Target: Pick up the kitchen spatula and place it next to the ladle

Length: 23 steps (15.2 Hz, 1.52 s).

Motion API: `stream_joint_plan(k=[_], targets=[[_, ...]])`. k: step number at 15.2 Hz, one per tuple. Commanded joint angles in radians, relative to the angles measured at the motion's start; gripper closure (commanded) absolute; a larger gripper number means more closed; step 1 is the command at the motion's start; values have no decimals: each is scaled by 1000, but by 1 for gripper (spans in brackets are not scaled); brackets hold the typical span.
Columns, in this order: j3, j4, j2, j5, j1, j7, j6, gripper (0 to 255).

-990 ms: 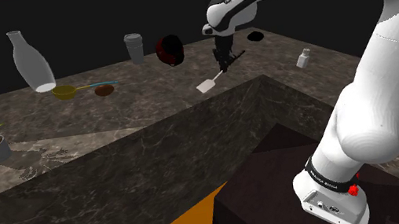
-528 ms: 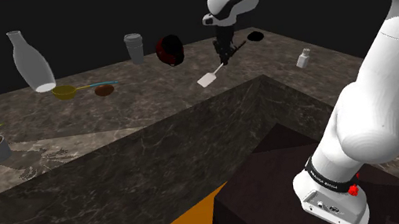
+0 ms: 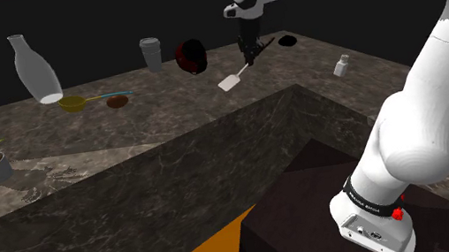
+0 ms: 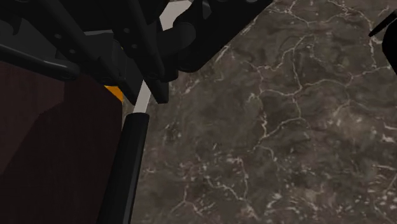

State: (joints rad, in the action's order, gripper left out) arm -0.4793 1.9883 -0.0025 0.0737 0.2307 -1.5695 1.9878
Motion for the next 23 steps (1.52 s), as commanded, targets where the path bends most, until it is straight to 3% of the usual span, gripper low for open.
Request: stream_joint_plan(k=[1, 13, 23], targets=[[20, -17, 14, -7, 20, 38, -7, 255], [136, -213, 172, -66, 142, 256, -69, 255], [209, -537, 400, -118, 219, 406, -179, 255]])
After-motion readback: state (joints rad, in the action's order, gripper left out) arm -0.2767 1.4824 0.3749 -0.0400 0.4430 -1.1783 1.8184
